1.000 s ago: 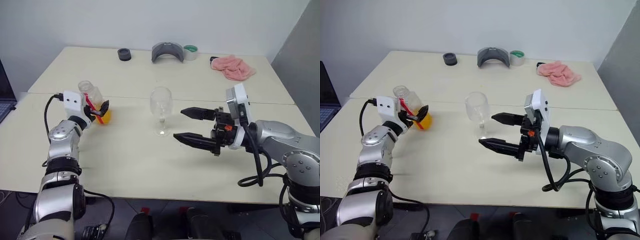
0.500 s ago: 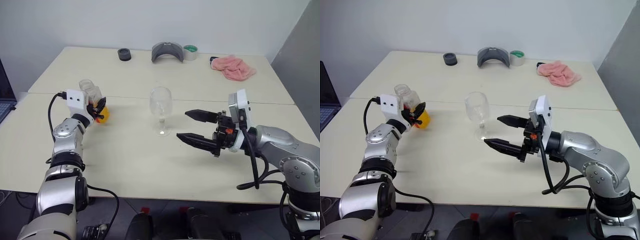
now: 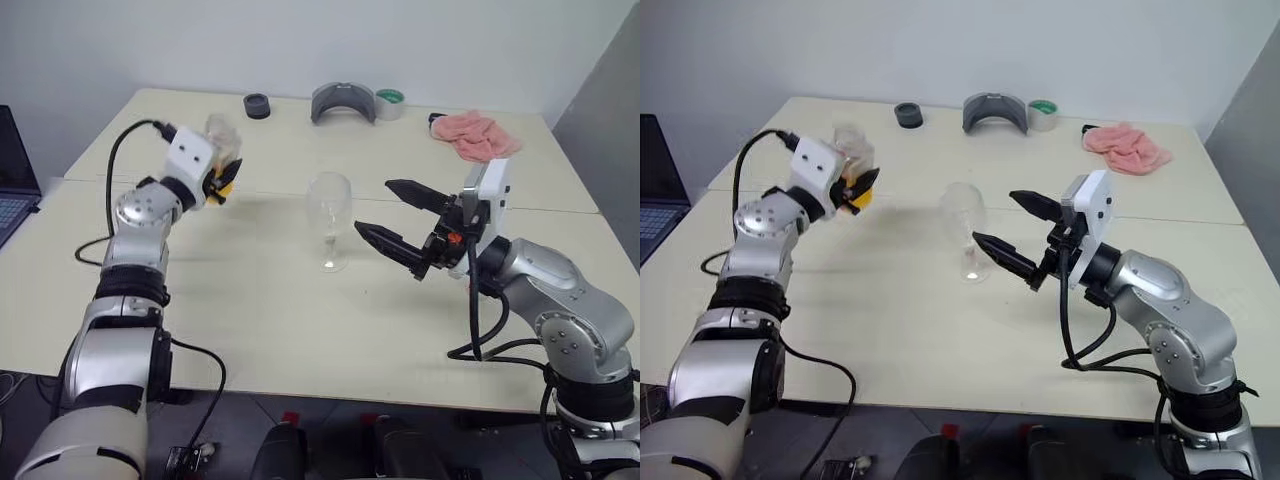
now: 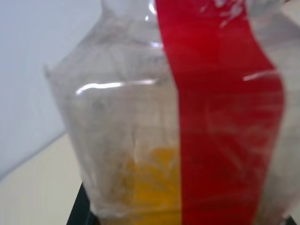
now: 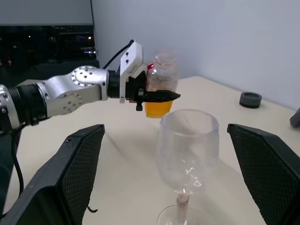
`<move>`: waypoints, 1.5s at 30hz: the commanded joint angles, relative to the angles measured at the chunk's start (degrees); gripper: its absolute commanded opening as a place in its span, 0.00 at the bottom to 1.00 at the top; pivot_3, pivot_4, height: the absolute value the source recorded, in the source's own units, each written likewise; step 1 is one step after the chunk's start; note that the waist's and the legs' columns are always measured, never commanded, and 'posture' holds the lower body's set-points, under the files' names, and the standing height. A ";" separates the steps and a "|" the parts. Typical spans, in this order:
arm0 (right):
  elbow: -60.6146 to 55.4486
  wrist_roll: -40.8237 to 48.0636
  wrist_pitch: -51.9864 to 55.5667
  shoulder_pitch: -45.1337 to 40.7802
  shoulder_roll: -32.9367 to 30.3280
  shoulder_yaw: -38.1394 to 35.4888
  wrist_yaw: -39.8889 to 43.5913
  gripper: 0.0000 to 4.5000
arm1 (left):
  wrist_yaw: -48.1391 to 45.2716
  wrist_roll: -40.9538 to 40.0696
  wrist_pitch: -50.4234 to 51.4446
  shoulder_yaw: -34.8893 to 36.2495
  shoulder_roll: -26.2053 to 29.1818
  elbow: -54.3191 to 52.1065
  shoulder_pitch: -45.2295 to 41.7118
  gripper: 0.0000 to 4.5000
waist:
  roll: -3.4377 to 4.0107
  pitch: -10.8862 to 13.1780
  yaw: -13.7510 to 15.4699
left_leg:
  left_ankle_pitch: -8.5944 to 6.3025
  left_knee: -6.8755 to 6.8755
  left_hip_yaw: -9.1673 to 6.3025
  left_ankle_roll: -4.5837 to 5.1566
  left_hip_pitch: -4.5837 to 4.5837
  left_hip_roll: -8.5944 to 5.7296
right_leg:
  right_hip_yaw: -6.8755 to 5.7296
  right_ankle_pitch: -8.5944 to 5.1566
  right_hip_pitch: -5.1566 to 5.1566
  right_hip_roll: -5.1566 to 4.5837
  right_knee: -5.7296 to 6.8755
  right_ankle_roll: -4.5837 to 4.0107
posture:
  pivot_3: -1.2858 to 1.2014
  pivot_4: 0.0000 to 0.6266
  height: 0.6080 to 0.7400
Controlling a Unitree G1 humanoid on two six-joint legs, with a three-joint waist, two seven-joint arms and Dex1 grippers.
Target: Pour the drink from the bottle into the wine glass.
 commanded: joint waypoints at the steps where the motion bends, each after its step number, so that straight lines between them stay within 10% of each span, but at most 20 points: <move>1: 0.84 -3.39 -4.27 0.29 1.18 0.68 0.70 1.00 | -2.14 2.82 -3.61 -2.67 0.88 -0.62 -4.74 0.37 | 0.00 0.00 -0.01 | 0.00 0.01 0.01 0.00 -0.01 0.00 | 0.00 0.00 -0.02 0.00 0.04 0.00 | 0.52 0.24 1.00; 45: 3.71 -8.70 -6.27 -0.36 7.41 1.53 0.08 1.00 | 11.54 31.84 -34.35 -23.53 2.04 14.64 -24.99 0.37 | 0.01 0.01 -0.02 | 0.00 0.57 0.03 0.01 -0.25 -0.05 | -0.07 0.00 -0.17 -0.05 0.40 -0.01 | 0.52 0.24 1.00</move>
